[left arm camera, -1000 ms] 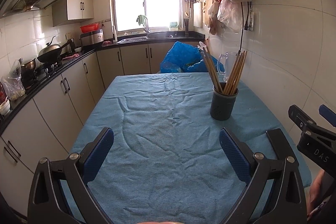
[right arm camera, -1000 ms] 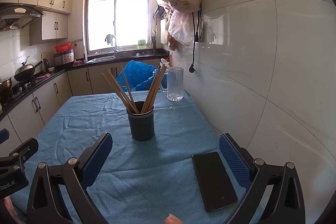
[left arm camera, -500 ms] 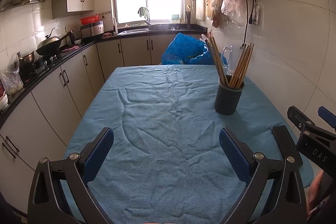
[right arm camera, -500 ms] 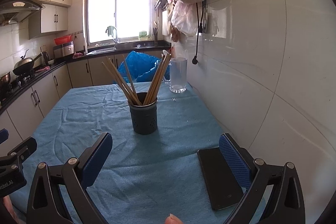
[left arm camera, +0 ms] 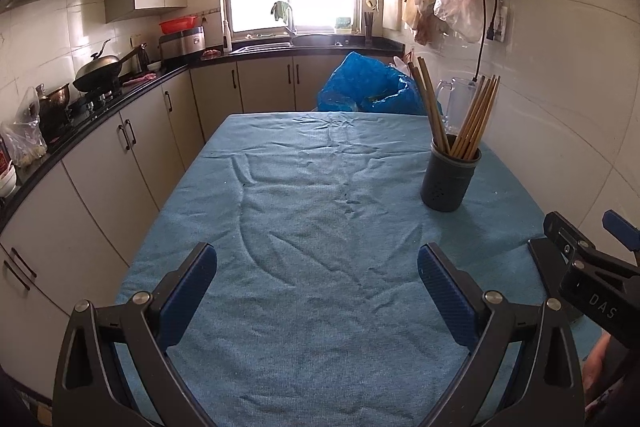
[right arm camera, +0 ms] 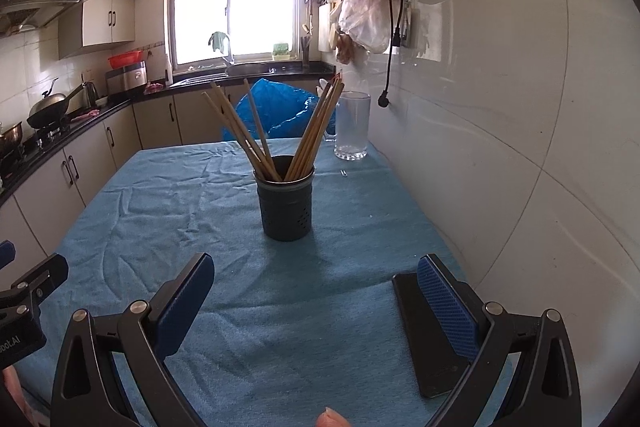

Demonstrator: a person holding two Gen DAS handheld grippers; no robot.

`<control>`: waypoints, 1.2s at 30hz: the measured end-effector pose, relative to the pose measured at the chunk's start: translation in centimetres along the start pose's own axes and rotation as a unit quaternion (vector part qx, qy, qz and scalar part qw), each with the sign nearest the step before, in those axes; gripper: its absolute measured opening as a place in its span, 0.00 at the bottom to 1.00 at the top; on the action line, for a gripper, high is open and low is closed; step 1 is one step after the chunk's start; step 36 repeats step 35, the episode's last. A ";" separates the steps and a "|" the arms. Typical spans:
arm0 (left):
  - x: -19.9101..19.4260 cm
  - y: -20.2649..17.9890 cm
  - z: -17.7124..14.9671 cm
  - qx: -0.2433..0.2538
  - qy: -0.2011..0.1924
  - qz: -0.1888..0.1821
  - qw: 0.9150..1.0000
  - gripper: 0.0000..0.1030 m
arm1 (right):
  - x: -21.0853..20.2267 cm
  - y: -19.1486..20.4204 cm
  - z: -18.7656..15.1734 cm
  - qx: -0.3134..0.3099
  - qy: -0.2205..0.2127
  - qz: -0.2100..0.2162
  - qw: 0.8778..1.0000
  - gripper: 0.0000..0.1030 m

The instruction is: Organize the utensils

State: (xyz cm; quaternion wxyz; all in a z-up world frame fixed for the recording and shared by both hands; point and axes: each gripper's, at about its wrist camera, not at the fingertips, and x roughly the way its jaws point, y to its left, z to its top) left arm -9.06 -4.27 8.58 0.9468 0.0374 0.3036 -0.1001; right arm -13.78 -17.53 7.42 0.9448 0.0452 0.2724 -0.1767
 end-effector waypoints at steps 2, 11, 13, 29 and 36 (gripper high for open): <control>0.0 -0.2 -0.1 0.005 0.001 -0.001 1.000 0.97 | 0.1 0.0 -0.1 0.001 0.002 0.001 1.000 1.00; -0.1 -1.0 -0.2 0.015 0.000 0.000 1.000 0.97 | 0.1 -0.4 0.1 0.012 0.004 0.004 1.000 1.00; -0.2 -1.1 -0.2 0.015 0.000 0.002 1.000 0.97 | 0.2 -0.5 0.1 0.011 0.005 0.006 1.000 1.00; -0.1 -1.2 -0.1 0.016 0.004 0.006 1.000 0.97 | 1.4 -0.4 0.0 0.011 0.021 0.011 1.000 1.00; 1.2 -0.3 0.0 -0.003 0.005 0.022 1.000 0.97 | 3.4 0.1 -0.4 0.004 0.043 0.016 0.999 1.00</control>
